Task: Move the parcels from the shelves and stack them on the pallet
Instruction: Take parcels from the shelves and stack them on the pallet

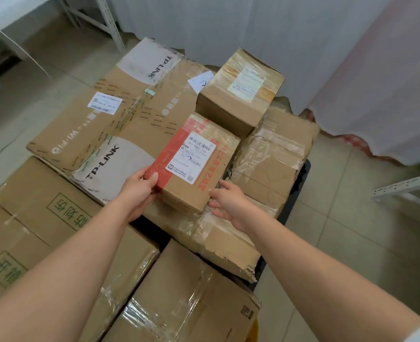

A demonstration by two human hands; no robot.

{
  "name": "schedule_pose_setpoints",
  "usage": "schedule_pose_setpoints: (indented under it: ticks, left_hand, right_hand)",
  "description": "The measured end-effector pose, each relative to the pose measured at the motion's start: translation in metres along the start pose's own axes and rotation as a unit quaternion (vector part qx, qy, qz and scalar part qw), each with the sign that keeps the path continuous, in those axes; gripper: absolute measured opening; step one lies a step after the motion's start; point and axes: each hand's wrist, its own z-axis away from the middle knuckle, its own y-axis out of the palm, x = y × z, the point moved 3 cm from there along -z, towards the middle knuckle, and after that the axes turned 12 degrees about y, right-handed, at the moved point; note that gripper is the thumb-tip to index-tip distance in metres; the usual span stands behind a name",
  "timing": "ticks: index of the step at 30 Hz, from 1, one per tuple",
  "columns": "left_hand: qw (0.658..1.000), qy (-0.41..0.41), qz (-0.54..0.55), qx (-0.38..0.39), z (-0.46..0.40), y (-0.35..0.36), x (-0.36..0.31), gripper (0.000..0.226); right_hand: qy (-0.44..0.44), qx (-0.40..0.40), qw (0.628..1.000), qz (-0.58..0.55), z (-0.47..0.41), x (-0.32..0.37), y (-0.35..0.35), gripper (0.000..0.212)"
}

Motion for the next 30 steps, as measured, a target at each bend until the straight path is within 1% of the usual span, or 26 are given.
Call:
schedule_pose_setpoints:
  ticks: [2, 4, 7, 9, 11, 13, 17, 18, 21, 25, 28, 30]
  left_hand:
    - [1.000, 0.004, 0.005, 0.000, -0.004, 0.006, 0.003, 0.036]
    - [1.000, 0.011, 0.001, -0.017, -0.008, 0.012, 0.005, 0.037]
    - [0.997, 0.015, -0.019, -0.070, -0.017, 0.012, 0.009, 0.039]
    - [0.993, 0.007, -0.047, -0.112, -0.023, 0.007, 0.012, 0.049]
    - [0.984, -0.009, -0.076, -0.158, -0.027, 0.000, 0.012, 0.055]
    - [0.982, -0.022, -0.056, -0.178, -0.031, -0.002, 0.012, 0.050]
    - [0.981, -0.024, -0.012, -0.194, -0.025, 0.001, 0.004, 0.021]
    - [0.981, -0.025, -0.008, -0.190, -0.022, 0.003, 0.002, 0.018]
    - [0.984, -0.032, -0.008, -0.173, -0.012, 0.004, -0.002, 0.026]
    - [0.986, -0.062, -0.076, -0.134, 0.015, 0.007, -0.010, 0.016]
    - [0.986, -0.111, -0.118, -0.051, 0.049, 0.006, -0.017, 0.021]
    - [0.983, -0.126, -0.133, 0.012, 0.073, 0.002, -0.025, 0.026]
  right_hand:
    - [-0.010, -0.011, 1.000, -0.014, 0.000, 0.004, -0.003, 0.059]
    - [-0.013, -0.013, 1.000, -0.025, -0.001, 0.006, -0.006, 0.060]
    - [-0.017, -0.010, 0.999, -0.028, 0.000, 0.007, -0.008, 0.063]
    - [-0.020, -0.003, 0.999, -0.037, 0.000, 0.007, -0.009, 0.063]
    - [-0.020, 0.008, 0.998, -0.054, 0.000, 0.006, -0.009, 0.062]
    - [-0.017, 0.016, 0.998, -0.066, 0.001, 0.006, -0.010, 0.061]
    - [-0.011, 0.034, 0.997, -0.073, 0.004, 0.005, -0.009, 0.061]
    - [-0.009, 0.033, 0.997, -0.071, 0.006, 0.005, -0.009, 0.061]
    - [0.002, 0.012, 0.998, -0.055, 0.013, 0.003, -0.012, 0.055]
    - [0.022, -0.030, 0.999, -0.037, 0.028, -0.005, -0.019, 0.041]
    - [0.033, -0.051, 0.997, -0.043, 0.047, -0.013, -0.020, 0.033]
    - [0.035, -0.052, 0.996, -0.056, 0.066, -0.017, -0.016, 0.031]
